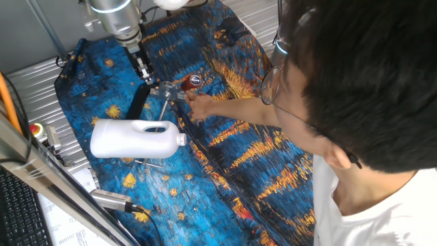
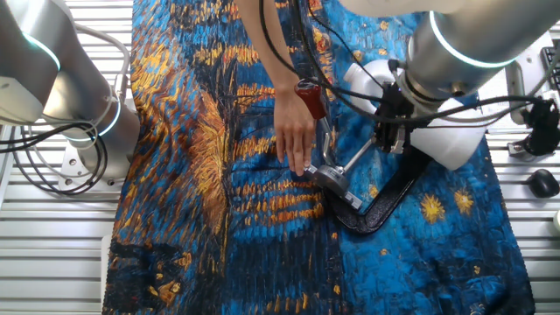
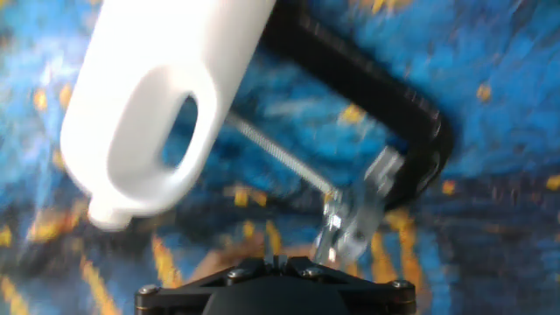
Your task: Pull up the lever
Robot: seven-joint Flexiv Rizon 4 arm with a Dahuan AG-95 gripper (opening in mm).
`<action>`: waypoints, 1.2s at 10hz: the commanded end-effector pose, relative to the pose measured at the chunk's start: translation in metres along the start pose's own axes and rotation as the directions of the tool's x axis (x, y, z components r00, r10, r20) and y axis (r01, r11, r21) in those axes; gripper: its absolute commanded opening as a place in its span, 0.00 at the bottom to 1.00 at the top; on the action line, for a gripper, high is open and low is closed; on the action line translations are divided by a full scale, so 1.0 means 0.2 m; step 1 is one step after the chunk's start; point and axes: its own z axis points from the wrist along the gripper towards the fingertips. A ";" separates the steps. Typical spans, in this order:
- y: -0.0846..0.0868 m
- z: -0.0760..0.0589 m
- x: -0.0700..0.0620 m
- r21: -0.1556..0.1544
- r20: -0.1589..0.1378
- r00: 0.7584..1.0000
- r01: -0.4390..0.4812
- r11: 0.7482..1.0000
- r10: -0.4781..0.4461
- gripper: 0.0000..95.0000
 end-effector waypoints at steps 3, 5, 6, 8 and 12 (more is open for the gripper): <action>0.00 0.00 -0.01 0.015 -0.004 0.998 -0.066 0.998 0.066 0.00; 0.00 0.00 -0.01 0.078 0.025 0.998 -0.064 0.995 0.062 0.00; -0.02 0.00 -0.01 0.076 0.026 0.998 -0.060 0.995 0.058 0.00; -0.12 -0.04 -0.01 0.063 0.022 1.000 -0.023 0.998 0.021 0.00; -0.15 -0.04 -0.01 0.048 0.035 0.999 -0.008 0.999 0.006 0.00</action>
